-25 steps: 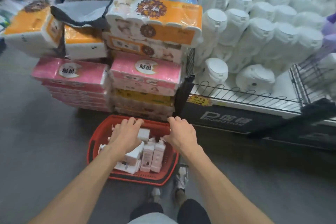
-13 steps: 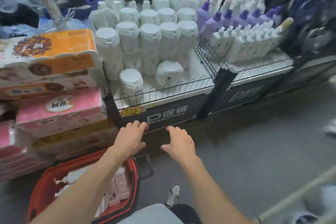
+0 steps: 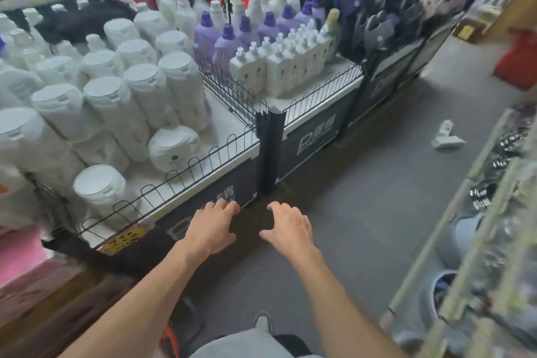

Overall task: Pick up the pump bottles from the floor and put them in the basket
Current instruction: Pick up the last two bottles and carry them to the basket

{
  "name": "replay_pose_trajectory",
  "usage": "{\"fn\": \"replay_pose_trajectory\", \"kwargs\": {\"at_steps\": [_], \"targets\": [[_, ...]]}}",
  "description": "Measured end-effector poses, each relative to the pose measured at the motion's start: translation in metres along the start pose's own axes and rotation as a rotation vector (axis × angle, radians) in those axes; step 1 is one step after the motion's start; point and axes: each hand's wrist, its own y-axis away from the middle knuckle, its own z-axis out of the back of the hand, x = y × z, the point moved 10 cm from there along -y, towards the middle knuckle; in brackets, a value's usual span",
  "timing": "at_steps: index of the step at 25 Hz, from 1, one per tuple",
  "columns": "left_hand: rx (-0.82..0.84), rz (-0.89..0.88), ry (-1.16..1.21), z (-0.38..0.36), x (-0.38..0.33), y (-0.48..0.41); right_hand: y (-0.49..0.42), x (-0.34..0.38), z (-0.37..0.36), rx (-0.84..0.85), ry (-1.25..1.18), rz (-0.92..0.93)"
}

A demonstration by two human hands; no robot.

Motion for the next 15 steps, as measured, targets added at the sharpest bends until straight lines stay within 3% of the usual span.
{"fn": "replay_pose_trajectory", "kwargs": {"at_steps": [15], "targets": [[0.041,-0.479,-0.101,0.033,-0.218,-0.153,-0.021,-0.209,0.092,-0.166,-0.210,-0.454]]}}
